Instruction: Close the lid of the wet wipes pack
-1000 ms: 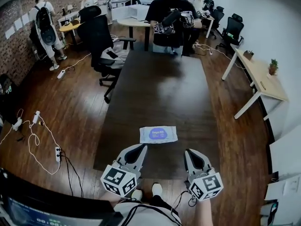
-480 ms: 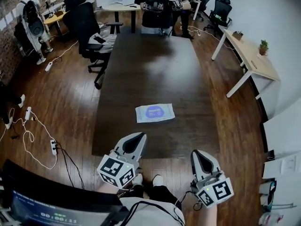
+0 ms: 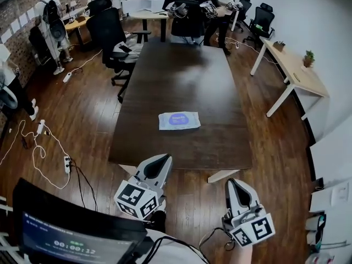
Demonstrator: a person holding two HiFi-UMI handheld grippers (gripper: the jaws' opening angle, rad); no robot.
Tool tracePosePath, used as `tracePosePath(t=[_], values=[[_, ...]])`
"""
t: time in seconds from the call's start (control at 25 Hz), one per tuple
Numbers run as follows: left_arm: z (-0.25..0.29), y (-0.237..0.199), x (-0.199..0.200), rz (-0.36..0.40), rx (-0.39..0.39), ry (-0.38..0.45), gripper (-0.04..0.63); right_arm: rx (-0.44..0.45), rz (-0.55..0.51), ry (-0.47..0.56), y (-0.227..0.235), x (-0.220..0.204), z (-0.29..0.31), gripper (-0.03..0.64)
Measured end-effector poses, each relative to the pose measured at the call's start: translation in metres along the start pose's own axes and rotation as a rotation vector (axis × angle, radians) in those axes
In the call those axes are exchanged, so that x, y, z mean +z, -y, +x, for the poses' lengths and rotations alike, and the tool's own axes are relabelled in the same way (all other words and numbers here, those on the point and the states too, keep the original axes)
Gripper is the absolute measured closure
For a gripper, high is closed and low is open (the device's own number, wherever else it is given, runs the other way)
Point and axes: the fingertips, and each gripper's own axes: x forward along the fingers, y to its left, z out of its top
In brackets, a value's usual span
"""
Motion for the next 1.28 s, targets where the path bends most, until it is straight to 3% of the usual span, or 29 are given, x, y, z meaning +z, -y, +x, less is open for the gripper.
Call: tracePosePath(t=[0.16,0.28,0.44,0.6,0.88,1.28], values=[[-0.035,0.064,-0.01,0.053,-0.007,0.017,0.598,-0.001,0.016,0.033,-0.013,-0.01,-0.072,0.609],[-0.067,0.111,-0.026,0.047,-0.016,0.017,0.598,0.0,0.04,0.062,-0.023,-0.018,-0.126,0.609],[-0.116,0.159,-0.044,0.053,0.005,0.0,0.598,-0.002,0.048,0.08,-0.038,-0.023,-0.186,0.609],[-0.159,0.194,-0.038,0.059,0.053,-0.013,0.598,0.016,0.055,0.094,-0.051,-0.021,-0.227,0.609],[-0.2,0.203,-0.019,0.077,0.097,0.023,0.598,0.043,0.042,0.123,-0.07,-0.007,-0.254,0.609],[-0.215,0.195,0.005,0.093,0.056,0.043,0.598,0.023,0.019,0.12,-0.101,0.006,-0.255,0.609]])
